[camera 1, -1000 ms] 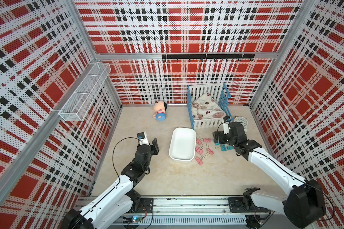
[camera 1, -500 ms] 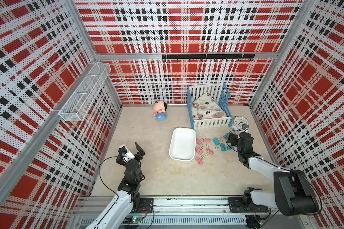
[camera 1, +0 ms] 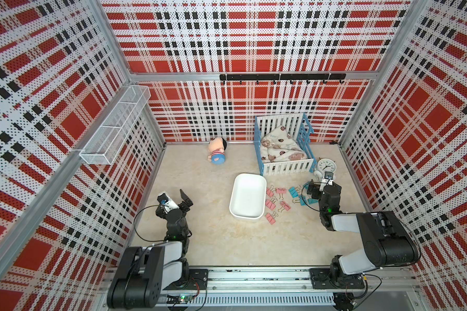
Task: Take out the binder clips from the storage box
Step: Reset both arms
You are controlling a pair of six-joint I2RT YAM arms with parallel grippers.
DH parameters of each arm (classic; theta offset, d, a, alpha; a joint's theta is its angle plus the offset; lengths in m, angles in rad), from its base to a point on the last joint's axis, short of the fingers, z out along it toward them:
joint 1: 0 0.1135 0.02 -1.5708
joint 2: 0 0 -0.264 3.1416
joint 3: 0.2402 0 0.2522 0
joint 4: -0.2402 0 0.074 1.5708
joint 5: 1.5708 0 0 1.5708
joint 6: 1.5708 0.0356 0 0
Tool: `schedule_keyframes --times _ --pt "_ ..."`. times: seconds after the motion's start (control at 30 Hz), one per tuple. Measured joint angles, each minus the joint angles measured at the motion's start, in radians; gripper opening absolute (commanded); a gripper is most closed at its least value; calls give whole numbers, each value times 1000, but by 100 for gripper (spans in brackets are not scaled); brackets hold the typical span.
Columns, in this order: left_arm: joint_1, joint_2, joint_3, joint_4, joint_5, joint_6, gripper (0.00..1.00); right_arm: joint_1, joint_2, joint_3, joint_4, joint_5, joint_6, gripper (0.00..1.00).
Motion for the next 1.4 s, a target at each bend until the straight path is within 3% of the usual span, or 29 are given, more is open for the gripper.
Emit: schedule_keyframes --times 0.23,0.37,1.4 --pt "-28 204 67 231 24 74 99 -7 1 -16 90 -36 -12 100" --pt "-89 312 76 304 0 133 99 -25 23 -46 142 -84 -19 100" --pt "-106 318 125 333 -28 183 99 -34 31 -55 186 -118 -20 100"
